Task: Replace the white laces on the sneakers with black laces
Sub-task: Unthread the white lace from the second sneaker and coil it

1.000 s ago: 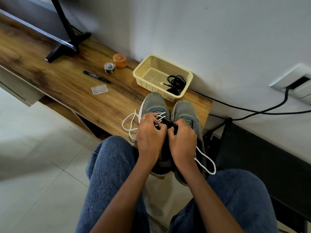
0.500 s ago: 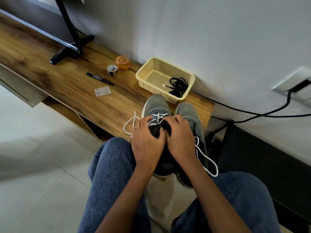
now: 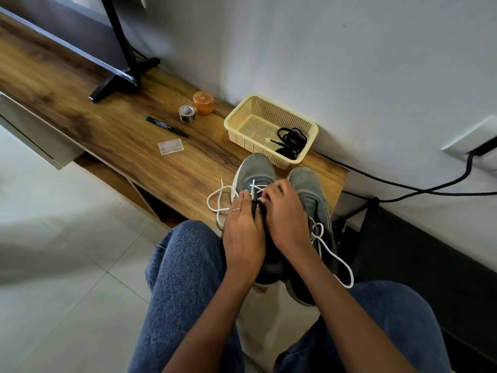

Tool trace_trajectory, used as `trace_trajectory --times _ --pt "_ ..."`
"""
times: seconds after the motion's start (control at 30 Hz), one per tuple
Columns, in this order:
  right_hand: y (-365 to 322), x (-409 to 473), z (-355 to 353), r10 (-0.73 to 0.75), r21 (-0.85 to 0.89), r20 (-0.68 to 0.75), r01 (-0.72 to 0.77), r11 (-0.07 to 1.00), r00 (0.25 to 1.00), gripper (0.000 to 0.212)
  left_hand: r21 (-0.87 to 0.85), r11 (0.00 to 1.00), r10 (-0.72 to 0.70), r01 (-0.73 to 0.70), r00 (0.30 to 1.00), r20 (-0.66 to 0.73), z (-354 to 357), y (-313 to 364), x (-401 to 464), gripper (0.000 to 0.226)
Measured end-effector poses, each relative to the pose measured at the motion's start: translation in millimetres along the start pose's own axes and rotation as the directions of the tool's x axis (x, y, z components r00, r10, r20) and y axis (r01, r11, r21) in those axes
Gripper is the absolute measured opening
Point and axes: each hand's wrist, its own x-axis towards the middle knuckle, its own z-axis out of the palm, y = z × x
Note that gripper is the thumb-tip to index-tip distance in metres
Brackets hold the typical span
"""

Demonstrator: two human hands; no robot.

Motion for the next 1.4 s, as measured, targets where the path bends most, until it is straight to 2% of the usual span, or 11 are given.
trace_trajectory --times 0.13,0.3,0.5,0.6,0.77,0.9,1.0,1.1,1.17,1.3,1.4 --pt "-2 1 -6 0.283 0.316 -0.124 -0.233 0.920 0.951 0.007 0.015 1.000 -0.001 0.001 1.000 -0.004 1 -2 2 0.048" --pt "0 10 -13 0.564 0.501 -0.032 -0.475 0.723 0.825 0.006 0.014 1.000 0.014 -0.014 1.000 -0.012 2 -2 2 0.047" --pt "-9 6 -21 0.054 0.084 0.076 -0.061 0.995 0.996 0.030 -0.001 1.000 0.013 -0.013 1.000 0.007 4 -6 3 0.046" --pt "-8 5 -19 -0.021 -0.221 0.112 0.046 0.974 0.994 0.026 -0.015 1.000 0.027 -0.027 1.000 -0.013 5 -7 3 0.046" --pt "-2 5 -8 -0.088 -0.333 0.046 0.098 0.938 0.995 0.016 -0.017 0.999 0.036 -0.036 0.999 -0.028 7 -8 4 0.047" --pt "-4 3 -8 -0.062 -0.176 -0.138 0.037 0.984 0.988 0.007 -0.011 0.999 0.036 -0.036 0.998 -0.042 8 -9 4 0.045" --pt "-4 1 -15 0.174 0.104 -0.271 -0.151 0.983 0.947 0.006 0.008 0.999 0.050 -0.050 0.997 -0.056 7 -9 5 0.044" --pt "4 4 -23 0.580 0.512 -0.265 -0.397 0.761 0.770 0.007 0.015 0.999 0.044 -0.043 0.997 -0.067 6 -7 4 0.043" --pt "10 4 -25 0.682 0.615 -0.223 -0.443 0.653 0.696 0.007 0.017 0.999 0.047 -0.046 0.996 -0.070 7 -7 4 0.043" --pt "3 1 -28 0.413 0.392 -0.293 -0.285 0.875 0.862 0.007 0.014 0.999 0.031 -0.030 0.997 -0.065 6 -6 4 0.044" --pt "-5 3 -29 0.197 0.149 -0.139 -0.176 0.973 0.971 0.016 0.014 0.999 0.035 -0.034 0.998 -0.056 6 -7 4 0.043"
